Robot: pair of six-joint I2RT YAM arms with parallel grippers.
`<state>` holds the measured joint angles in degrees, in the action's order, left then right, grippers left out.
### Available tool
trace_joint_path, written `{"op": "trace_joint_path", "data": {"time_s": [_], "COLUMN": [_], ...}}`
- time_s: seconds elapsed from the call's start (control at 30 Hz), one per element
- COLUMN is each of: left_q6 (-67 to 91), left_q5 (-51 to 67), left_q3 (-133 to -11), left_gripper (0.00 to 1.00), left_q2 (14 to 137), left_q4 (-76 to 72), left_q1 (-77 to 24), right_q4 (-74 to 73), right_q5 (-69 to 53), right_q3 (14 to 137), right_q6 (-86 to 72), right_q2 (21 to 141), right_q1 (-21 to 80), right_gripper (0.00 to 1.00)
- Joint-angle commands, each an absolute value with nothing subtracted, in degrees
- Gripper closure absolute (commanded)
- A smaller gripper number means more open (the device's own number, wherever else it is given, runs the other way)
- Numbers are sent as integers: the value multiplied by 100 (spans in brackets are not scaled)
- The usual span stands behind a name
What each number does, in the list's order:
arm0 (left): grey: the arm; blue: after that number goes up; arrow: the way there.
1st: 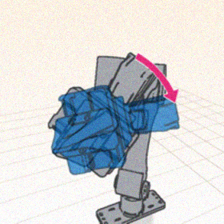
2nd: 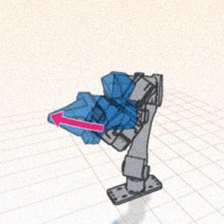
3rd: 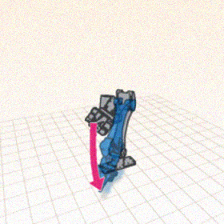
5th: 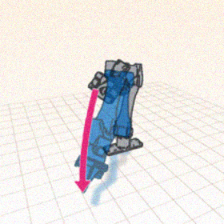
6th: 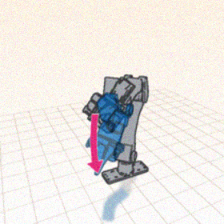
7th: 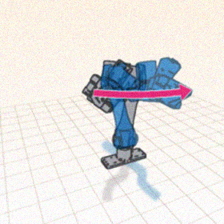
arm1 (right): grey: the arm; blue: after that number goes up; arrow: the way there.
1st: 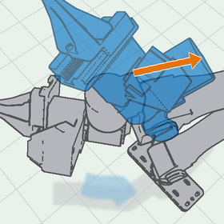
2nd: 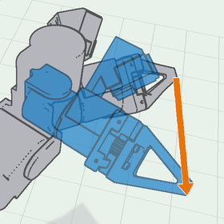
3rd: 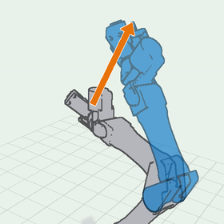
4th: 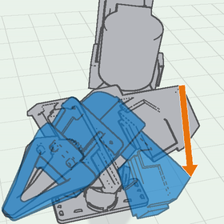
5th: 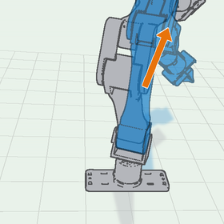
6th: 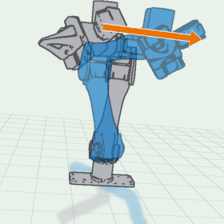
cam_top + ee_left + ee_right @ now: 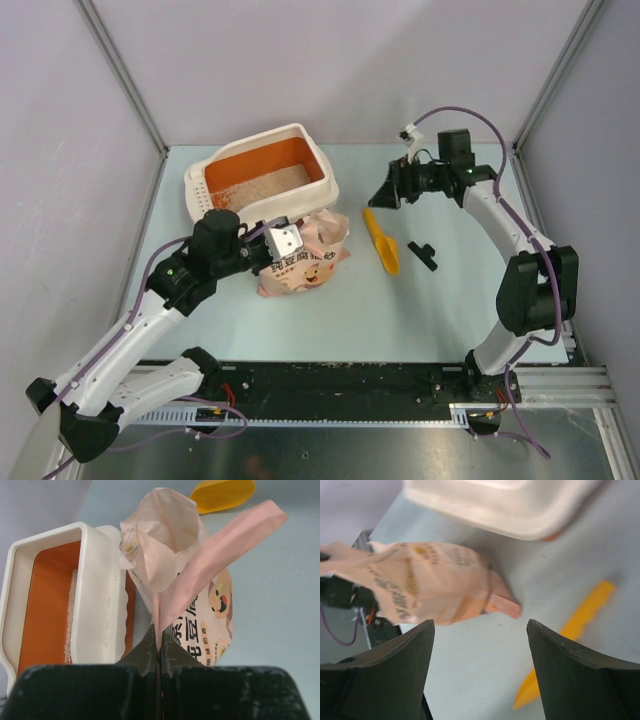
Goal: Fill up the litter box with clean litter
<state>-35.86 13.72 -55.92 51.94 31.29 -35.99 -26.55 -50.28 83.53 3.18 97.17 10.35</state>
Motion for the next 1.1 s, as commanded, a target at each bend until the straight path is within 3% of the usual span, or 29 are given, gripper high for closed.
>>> {"op": "trace_joint_path", "data": {"time_s": [0.0,0.13,0.3,0.4,0.5,0.6,0.63,0.73,1.07], "left_q6": [-3358,-3287,-3269,-3296,-3340,-3463,-3498,-3533,-3655], "left_q5": [1442,1415,1406,1397,1397,1590,1643,1898,1828], "left_q3": [-5634,-5678,-5686,-5730,-5765,-5774,-5783,-5862,-6293], "left_gripper": [100,100,100,100,100,100,100,100,100], "left_q2": [4966,4904,4878,4878,4860,4887,4904,5000,5379], "left_q4": [2611,2567,2505,2496,2487,2496,2496,2487,1960], "left_q1": [-3612,-3586,-3568,-3551,-3559,-3559,-3568,-3656,-3691], "right_q4": [-2409,-1821,-2021,-2214,-2539,-2873,-2961,-3128,-3560], "right_q5": [-5818,-5459,-3817,-3290,-2779,-2006,-1873,-1653,-2081], "right_q3": [8174,8174,8341,8367,8428,8508,8525,8639,8517], "right_q6": [651,195,273,71,184,342,343,237,26], "right_q2": [9475,9352,9404,9466,9466,9326,9247,9115,8350], "right_q1": [1546,1976,2627,2839,3075,3304,3322,3322,2971], "right_gripper": [21,22,23,28,39,59,76,97,100]}}
